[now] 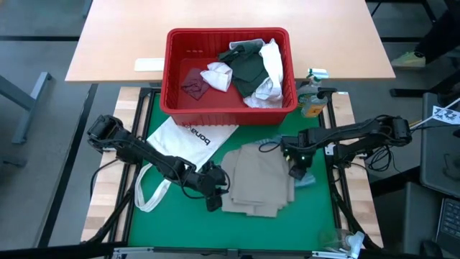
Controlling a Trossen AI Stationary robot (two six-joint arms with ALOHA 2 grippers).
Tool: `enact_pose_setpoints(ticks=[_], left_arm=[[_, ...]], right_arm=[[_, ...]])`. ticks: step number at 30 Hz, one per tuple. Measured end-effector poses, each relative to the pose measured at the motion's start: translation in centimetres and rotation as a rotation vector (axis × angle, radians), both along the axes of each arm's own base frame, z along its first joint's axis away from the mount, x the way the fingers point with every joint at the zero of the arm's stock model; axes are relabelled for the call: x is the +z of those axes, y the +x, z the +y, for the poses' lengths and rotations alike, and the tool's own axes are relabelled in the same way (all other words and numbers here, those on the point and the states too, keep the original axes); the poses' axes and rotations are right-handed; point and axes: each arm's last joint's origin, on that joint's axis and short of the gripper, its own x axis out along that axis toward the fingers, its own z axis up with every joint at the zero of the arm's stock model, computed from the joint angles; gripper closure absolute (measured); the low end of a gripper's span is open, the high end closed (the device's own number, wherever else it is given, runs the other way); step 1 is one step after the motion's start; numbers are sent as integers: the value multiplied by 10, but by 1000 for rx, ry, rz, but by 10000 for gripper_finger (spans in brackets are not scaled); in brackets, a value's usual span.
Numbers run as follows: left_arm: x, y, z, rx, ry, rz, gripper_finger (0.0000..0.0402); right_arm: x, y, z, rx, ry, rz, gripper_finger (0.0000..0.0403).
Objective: Fold Laundry from Bin
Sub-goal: Stack the brown shorts on top of the blue polo shirt
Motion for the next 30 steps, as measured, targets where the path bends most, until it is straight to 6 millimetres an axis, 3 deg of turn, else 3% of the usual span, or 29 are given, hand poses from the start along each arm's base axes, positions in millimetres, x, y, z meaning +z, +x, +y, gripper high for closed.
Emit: enact_pose_setpoints(ticks=[6, 11, 15, 20, 30], left_arm=[[0, 0, -1, -13, -12, 5, 263], [0, 0, 0, -10, -11, 4, 263], [0, 1, 1, -2, -6, 2, 263], [0, 1, 1, -2, -6, 2, 263], [0, 1, 2, 15, 10, -5, 263]], right_arm=[[25, 5, 2, 40, 78, 24, 226], [58, 9, -3, 105, -92, 74, 226], [72, 17, -10, 130, -302, 37, 226], [67, 25, -12, 118, -373, -52, 226], [48, 23, -13, 86, -407, -52, 226]])
